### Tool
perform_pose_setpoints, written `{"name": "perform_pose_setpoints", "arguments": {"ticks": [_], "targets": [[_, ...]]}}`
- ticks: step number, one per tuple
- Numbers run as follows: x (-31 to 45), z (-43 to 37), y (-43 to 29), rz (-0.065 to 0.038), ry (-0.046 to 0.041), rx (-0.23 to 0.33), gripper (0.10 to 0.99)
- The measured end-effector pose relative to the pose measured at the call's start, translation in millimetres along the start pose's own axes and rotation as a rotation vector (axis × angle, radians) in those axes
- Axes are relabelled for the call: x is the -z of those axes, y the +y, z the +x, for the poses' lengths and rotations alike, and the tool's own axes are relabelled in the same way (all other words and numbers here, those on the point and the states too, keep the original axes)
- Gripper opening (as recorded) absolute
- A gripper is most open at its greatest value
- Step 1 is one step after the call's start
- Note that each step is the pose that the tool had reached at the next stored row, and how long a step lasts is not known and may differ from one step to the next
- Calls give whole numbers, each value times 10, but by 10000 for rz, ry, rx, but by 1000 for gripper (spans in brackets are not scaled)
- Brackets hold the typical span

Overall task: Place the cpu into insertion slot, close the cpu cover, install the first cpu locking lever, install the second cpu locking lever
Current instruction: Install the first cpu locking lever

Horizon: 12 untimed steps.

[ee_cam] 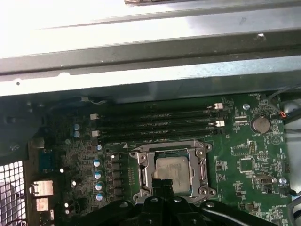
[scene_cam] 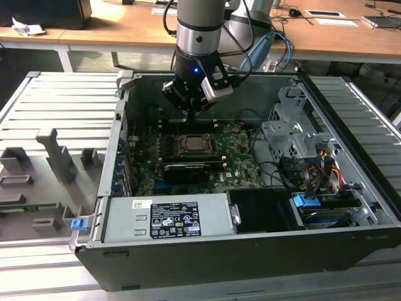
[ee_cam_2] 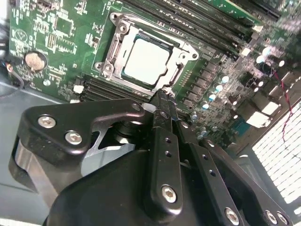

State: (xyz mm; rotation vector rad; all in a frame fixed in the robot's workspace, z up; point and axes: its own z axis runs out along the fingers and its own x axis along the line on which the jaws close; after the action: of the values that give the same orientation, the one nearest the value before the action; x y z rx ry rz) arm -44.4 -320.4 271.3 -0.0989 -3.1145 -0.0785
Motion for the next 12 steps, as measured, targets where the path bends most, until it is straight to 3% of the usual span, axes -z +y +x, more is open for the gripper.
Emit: {"name": "perform_pose_setpoints", "arguments": {"ticks": [2,4,5,12], "targets": [[0,0,0,7,15,305,106],[0,0,-1,36,68,1416,106],[0,0,-1,42,79,1631,106],[0,0,-2,55,103,2155,106]]}}
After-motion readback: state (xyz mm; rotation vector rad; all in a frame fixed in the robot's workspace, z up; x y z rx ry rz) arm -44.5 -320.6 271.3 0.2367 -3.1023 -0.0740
